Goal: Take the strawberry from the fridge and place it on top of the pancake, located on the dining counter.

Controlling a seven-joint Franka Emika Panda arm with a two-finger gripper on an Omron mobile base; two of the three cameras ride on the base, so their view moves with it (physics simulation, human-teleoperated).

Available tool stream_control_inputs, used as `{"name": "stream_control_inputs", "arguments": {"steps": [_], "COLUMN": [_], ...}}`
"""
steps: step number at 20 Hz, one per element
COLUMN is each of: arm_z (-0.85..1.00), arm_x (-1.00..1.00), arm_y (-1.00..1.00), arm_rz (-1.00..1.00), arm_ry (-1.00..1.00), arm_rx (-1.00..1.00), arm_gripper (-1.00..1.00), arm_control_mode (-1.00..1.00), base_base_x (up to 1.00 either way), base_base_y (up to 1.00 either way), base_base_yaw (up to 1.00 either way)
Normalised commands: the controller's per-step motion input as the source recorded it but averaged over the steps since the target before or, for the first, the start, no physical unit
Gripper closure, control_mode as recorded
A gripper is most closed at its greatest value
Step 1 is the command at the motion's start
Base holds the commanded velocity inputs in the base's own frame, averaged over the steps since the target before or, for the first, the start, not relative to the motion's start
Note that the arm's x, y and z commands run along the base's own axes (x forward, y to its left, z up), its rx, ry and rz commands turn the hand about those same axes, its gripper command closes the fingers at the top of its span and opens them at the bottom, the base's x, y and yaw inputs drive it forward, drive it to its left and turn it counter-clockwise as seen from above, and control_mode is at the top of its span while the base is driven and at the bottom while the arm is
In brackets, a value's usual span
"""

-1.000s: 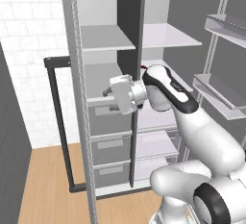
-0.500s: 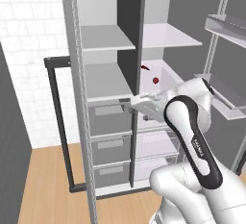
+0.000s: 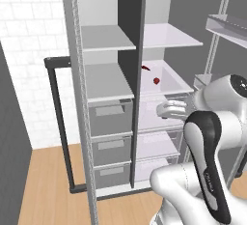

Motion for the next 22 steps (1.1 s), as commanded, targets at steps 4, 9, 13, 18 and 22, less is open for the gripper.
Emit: {"name": "stream_control_inputs", "arguments": {"steps": [4,9,13,18,22], "arm_z": [-0.22,-0.15,-0.02,0.00,0.00], "arm_x": [-0.52,-0.10,0.01,0.09,0.00], "arm_y": [-0.72,-0.32,0.00,-0.01,0.00], "arm_rz": [-0.21,-0.06,0.00,0.00,0.00], "arm_ry": [-0.15,-0.01,0.04,0.01,0.00], "arm_rx": [-0.31,-0.05,0.00,0.00,0.00], "arm_gripper": [-1.00,-1.00,-1.00,-1.00,-1.00], "arm_control_mode": [-1.00,-1.00,-1.00,-1.00,1.00], "base_base_x": [0.00,0.00,0.00,0.00,0.71], "base_base_y": [0.00,0.00,0.00,0.00,-0.24], "base_base_yaw": [0.00,0.00,0.00,0.00,0.00]}}
